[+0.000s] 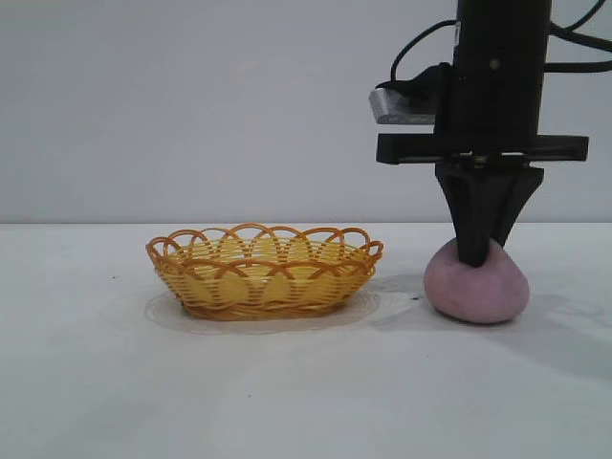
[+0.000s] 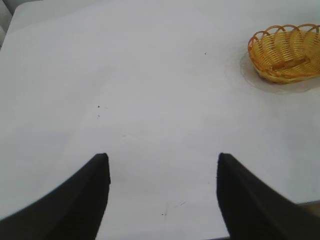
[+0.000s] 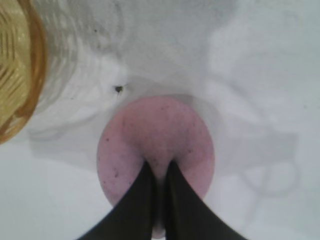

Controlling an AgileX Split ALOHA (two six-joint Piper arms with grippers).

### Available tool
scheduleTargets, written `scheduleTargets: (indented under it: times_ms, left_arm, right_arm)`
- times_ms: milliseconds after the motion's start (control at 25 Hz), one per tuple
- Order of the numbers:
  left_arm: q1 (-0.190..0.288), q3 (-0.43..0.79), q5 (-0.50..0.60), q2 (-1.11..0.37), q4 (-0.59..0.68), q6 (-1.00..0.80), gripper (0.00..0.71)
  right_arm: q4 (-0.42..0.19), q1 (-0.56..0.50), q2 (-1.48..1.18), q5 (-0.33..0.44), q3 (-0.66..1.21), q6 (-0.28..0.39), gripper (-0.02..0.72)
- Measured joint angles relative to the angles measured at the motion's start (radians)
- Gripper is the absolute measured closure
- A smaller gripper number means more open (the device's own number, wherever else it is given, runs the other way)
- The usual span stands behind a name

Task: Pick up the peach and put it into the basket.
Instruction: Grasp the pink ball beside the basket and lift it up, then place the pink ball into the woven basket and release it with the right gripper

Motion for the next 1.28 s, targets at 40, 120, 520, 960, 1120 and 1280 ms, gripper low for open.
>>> scheduleTargets:
  times_ms: [40,120,520,960,1120,1280]
  left_arm:
    - [0.000,0.000,0.000,0.000,0.000,0.000,0.301]
    - [0.000,0.000,0.000,0.000,0.000,0.000,0.301]
    - [0.000,0.000,0.000,0.000,0.000,0.000,0.301]
    - [0.000,0.000,0.000,0.000,0.000,0.000,0.301]
    - [0.000,0.000,0.000,0.000,0.000,0.000,0.301]
    - [0.000,0.000,0.000,0.000,0.000,0.000,0.301]
  right_arm:
    - [0.000,0.000,-0.021,0.002,0.000,0.000,0.703]
    - [0.000,0.000,-0.066,0.005,0.000,0.000,0.703]
    - [0.029,0.063,-0.168,0.002,-0.072,0.000,0.703]
    - [0.045,0.236,0.001,-0.016,-0.246,0.000,0.703]
    - [0.049,0.241,0.077,-0.018,-0.297,0.000,0.703]
    - [0.049,0.241,0.133,-0.020,-0.317,0.000,0.703]
